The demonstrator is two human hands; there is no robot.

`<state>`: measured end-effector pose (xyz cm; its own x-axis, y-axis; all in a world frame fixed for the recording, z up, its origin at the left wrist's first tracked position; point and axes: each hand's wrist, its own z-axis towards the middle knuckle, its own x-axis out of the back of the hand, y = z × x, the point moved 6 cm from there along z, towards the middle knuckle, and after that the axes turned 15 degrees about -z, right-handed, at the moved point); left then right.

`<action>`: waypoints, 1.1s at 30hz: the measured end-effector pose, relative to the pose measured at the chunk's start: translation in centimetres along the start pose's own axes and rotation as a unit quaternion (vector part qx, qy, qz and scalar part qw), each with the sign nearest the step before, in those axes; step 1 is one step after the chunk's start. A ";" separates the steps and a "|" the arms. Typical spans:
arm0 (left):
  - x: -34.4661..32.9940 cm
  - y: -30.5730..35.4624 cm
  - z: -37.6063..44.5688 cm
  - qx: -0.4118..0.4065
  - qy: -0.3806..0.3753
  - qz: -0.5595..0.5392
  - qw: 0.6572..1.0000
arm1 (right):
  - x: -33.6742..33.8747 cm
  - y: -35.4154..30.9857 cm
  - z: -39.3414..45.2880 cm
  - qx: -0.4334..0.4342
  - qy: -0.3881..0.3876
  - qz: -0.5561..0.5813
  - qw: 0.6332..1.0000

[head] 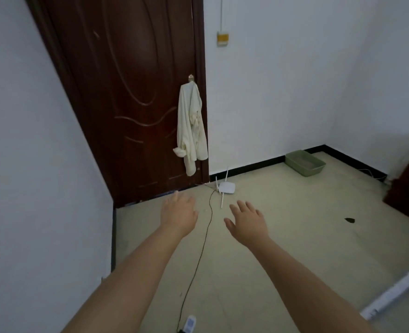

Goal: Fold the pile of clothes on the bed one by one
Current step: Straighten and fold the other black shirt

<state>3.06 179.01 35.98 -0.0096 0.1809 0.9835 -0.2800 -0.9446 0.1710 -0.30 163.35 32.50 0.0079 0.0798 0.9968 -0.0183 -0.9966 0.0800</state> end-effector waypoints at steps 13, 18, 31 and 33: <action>-2.9 3.4 29.0 -0.039 -0.073 0.044 0.996 | -1.9 12.6 23.8 -0.117 -0.029 0.011 0.993; -7.9 9.8 37.7 -0.111 -0.114 0.049 0.986 | -5.3 20.8 26.7 -0.192 -0.069 0.012 0.979; -17.0 42.8 60.0 -0.411 -0.157 0.037 0.897 | -9.1 52.1 30.2 -0.477 -0.097 0.009 0.873; -18.1 48.4 60.9 -0.451 -0.164 0.037 0.876 | -9.2 55.4 28.7 -0.511 -0.096 0.010 0.854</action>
<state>48.17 113.37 30.12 0.1756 -0.1009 0.9793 -0.9371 -0.3221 0.1349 27.33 106.82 27.57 0.1594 -0.0392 0.9864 -0.8829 -0.4527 0.1247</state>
